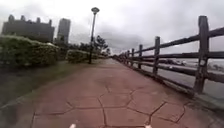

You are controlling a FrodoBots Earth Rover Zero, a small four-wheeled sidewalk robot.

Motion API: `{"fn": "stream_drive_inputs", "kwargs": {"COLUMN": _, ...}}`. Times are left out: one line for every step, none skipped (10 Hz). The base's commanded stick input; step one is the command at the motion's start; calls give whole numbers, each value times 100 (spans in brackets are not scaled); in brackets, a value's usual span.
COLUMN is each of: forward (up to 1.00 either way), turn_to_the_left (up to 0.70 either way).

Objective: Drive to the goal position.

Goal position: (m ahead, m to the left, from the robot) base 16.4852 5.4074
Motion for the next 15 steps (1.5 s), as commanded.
{"fn": "stream_drive_inputs", "kwargs": {"forward": 90, "turn_to_the_left": 0}}
{"fn": "stream_drive_inputs", "kwargs": {"forward": 90, "turn_to_the_left": 0}}
{"fn": "stream_drive_inputs", "kwargs": {"forward": 90, "turn_to_the_left": 0}}
{"fn": "stream_drive_inputs", "kwargs": {"forward": 90, "turn_to_the_left": 0}}
{"fn": "stream_drive_inputs", "kwargs": {"forward": 90, "turn_to_the_left": 0}}
{"fn": "stream_drive_inputs", "kwargs": {"forward": 90, "turn_to_the_left": 0}}
{"fn": "stream_drive_inputs", "kwargs": {"forward": 90, "turn_to_the_left": 0}}
{"fn": "stream_drive_inputs", "kwargs": {"forward": 90, "turn_to_the_left": 0}}
{"fn": "stream_drive_inputs", "kwargs": {"forward": 90, "turn_to_the_left": 0}}
{"fn": "stream_drive_inputs", "kwargs": {"forward": 90, "turn_to_the_left": 0}}
{"fn": "stream_drive_inputs", "kwargs": {"forward": 82, "turn_to_the_left": 0}}
{"fn": "stream_drive_inputs", "kwargs": {"forward": 6, "turn_to_the_left": 0}}
{"fn": "stream_drive_inputs", "kwargs": {"forward": 0, "turn_to_the_left": 0}}
{"fn": "stream_drive_inputs", "kwargs": {"forward": 0, "turn_to_the_left": 0}}
{"fn": "stream_drive_inputs", "kwargs": {"forward": 0, "turn_to_the_left": 0}}
